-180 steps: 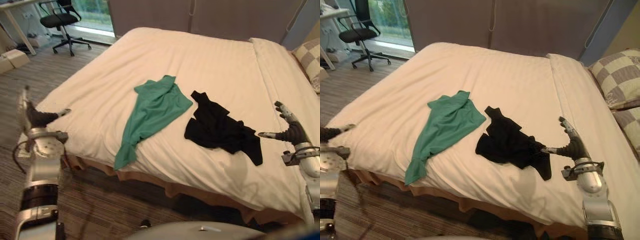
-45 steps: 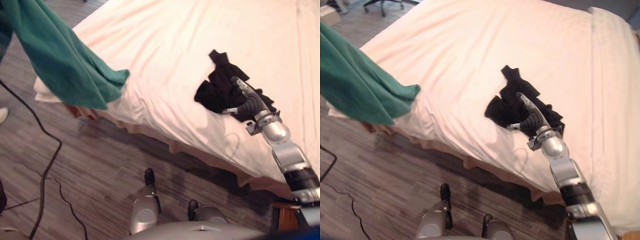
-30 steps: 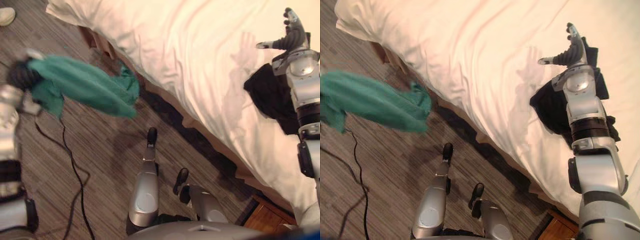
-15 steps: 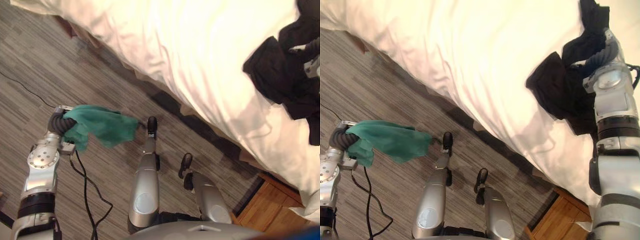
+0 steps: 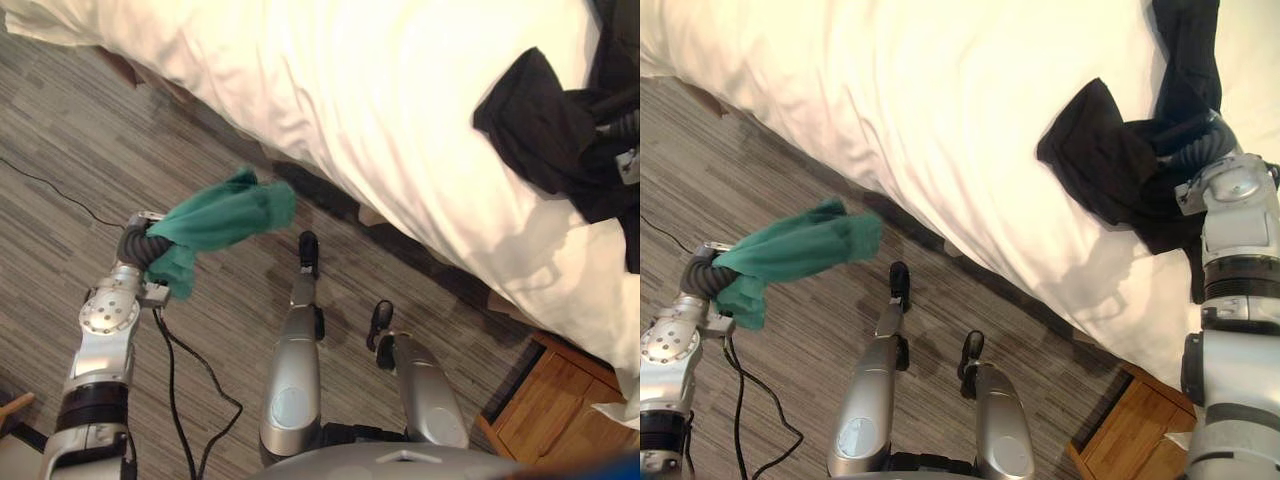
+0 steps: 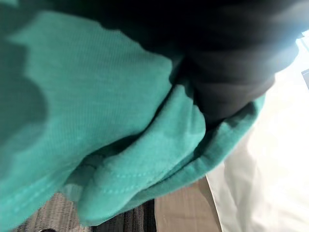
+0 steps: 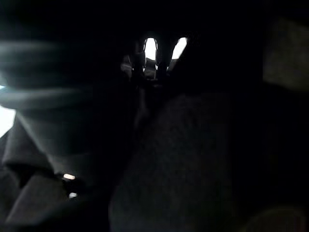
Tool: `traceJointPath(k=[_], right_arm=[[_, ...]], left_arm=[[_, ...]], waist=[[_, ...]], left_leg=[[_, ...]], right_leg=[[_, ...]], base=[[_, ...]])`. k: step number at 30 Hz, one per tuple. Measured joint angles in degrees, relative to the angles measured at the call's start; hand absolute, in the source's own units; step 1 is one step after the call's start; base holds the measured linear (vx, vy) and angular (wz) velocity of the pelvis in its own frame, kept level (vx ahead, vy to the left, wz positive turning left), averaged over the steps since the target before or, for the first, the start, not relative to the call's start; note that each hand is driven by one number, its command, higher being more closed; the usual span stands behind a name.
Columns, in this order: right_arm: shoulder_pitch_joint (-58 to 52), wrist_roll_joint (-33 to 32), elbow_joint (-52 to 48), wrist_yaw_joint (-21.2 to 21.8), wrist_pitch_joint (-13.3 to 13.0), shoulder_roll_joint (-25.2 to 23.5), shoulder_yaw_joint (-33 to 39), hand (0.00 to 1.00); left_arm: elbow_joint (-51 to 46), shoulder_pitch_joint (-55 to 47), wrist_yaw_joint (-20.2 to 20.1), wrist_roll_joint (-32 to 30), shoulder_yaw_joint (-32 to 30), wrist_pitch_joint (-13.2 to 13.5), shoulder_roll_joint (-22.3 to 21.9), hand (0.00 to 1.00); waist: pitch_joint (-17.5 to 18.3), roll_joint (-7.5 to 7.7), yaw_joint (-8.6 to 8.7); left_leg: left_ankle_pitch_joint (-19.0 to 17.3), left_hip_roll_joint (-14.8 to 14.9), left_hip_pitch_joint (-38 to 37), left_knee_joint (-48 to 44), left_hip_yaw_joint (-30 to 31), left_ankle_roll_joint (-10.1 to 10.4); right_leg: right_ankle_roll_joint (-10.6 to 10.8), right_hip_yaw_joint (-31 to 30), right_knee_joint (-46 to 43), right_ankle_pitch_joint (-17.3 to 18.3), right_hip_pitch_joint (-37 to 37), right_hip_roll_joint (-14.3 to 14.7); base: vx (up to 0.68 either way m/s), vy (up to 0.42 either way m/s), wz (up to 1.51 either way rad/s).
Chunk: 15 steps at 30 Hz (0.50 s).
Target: Tidy the bed and pick cloth on bed and put in laundry
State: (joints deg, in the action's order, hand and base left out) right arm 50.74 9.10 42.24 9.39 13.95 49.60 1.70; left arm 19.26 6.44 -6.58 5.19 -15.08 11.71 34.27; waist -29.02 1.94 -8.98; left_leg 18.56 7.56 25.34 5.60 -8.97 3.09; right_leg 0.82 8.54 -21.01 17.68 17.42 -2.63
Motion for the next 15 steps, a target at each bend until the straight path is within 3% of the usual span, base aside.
traceJointPath(k=[4, 9, 15], right_arm=[[0.02, -1.33, 0.97, -1.14, -1.24, -0.12, 0.40, 1.00], [-0.31, -6.54, 3.28, -6.93, -2.57, -2.76, 2.35, 1.00], [-8.94, -15.80, 1.36, -14.49, -8.49, -9.34, 7.07, 1.00]], left_arm=[[0.05, 1.76, -0.60, 0.05, 0.44, -0.17, 0.00, 1.00], [0.06, 2.49, -0.43, 0.05, 1.70, -1.21, -1.19, 1.00], [-1.98, -0.23, 1.01, -0.03, 3.20, -1.98, -7.07, 1.00]], waist=[[0.11, 0.01, 0.08], [0.37, -0.03, 0.46], [1.64, -0.02, 1.05]], left_leg=[[0.15, -0.02, 0.00, -0.01, -0.03, 0.14], [1.08, 0.04, -0.44, -0.03, 0.08, 1.42], [1.27, -0.16, -3.34, -0.02, -0.06, 1.73]], right_leg=[[0.00, 0.00, 0.05, 0.00, -0.27, -0.01], [0.00, 0.04, 0.76, -0.01, -1.35, 0.03], [0.02, 0.05, 2.28, -0.10, -5.04, -0.08]], base=[[0.00, 0.000, 0.00], [0.00, -0.003, 0.01], [0.00, 0.000, 0.00]])
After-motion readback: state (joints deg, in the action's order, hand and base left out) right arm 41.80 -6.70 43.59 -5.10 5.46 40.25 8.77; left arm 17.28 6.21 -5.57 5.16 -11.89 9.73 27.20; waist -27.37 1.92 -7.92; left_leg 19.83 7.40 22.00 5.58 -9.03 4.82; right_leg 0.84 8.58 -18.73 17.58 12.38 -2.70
